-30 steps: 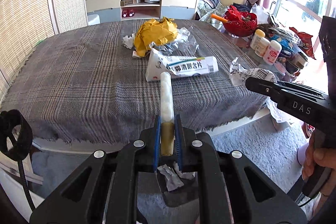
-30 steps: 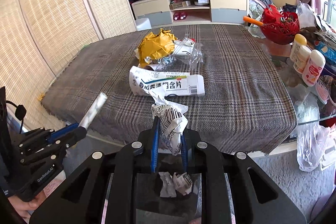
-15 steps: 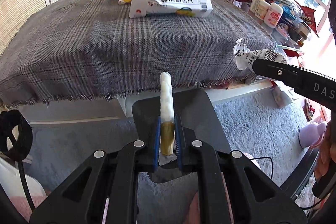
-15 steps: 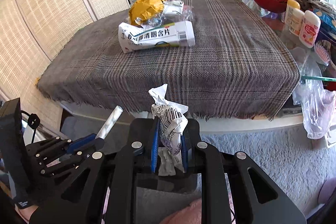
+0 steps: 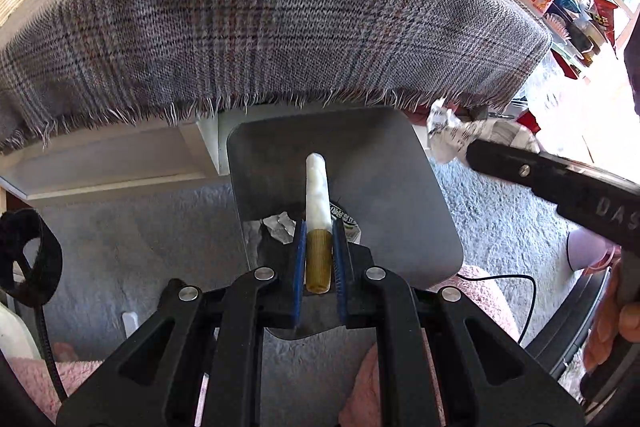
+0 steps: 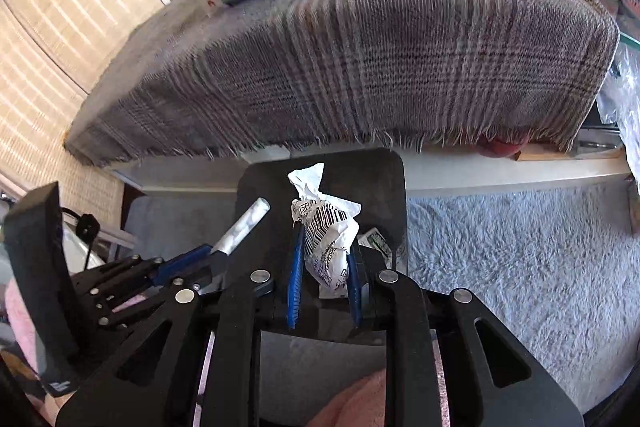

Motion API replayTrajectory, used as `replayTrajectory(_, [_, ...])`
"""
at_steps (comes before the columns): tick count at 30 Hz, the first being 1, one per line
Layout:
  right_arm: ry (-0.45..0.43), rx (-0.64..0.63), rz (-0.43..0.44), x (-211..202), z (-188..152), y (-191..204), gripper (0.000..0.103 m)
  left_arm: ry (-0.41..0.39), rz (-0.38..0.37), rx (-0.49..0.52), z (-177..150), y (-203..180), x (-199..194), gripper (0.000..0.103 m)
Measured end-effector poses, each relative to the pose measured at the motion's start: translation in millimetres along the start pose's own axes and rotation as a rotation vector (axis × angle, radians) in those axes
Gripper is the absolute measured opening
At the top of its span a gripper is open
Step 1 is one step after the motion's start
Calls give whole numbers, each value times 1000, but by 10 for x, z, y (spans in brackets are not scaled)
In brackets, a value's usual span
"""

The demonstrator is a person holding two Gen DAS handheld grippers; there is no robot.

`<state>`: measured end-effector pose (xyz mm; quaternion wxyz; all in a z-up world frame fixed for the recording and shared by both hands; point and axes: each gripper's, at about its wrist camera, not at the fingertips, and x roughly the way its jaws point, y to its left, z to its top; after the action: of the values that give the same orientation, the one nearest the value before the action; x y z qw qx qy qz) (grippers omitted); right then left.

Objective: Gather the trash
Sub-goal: 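Lower both held items into the grey bin and open both grippers, then raise both tools back toward the white medicine box on the table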

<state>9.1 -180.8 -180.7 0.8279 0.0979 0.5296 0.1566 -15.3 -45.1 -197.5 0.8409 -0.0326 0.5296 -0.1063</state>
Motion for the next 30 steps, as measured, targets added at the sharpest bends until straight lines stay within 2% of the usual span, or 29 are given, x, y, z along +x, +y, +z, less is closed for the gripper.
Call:
replayTrajectory(6, [33, 7, -16, 135, -67, 10, 22, 12, 10, 17, -8, -24, 61, 12])
replayTrajectory(12, [31, 27, -44, 163, -83, 5, 23, 20, 23, 12, 19, -26, 103, 14])
replayTrajectory(14, [29, 31, -46, 155, -78, -8, 42, 16, 30, 14, 4, -22, 94, 25])
replayTrajectory(16, [23, 33, -48, 151, -85, -19, 49, 12, 36, 13, 4, -12, 88, 33])
replayTrajectory(18, [18, 35, -52, 139, -82, -29, 50, 5, 42, 7, 8, -4, 78, 41])
replayTrajectory(19, [14, 38, -57, 132, -77, -33, 55, 1, 44, 2, 1, 21, 56, 50])
replayTrajectory(20, [9, 42, -65, 120, -70, -42, 66, -4, 47, -3, 3, 32, 45, 60])
replayTrajectory(21, [2, 45, -74, 107, -61, -48, 72, -8, 51, -7, 4, 39, 35, 64])
replayTrajectory(23, [-6, 51, -90, 84, -50, -70, 89, -16, 55, -13, 11, 52, 15, 79])
replayTrajectory(26, [-6, 56, -87, 77, -44, -99, 97, -29, 64, -16, 17, 67, -16, 92])
replayTrajectory(30, [-8, 66, -80, 80, -44, -127, 99, -31, 70, -16, 17, 89, -26, 95])
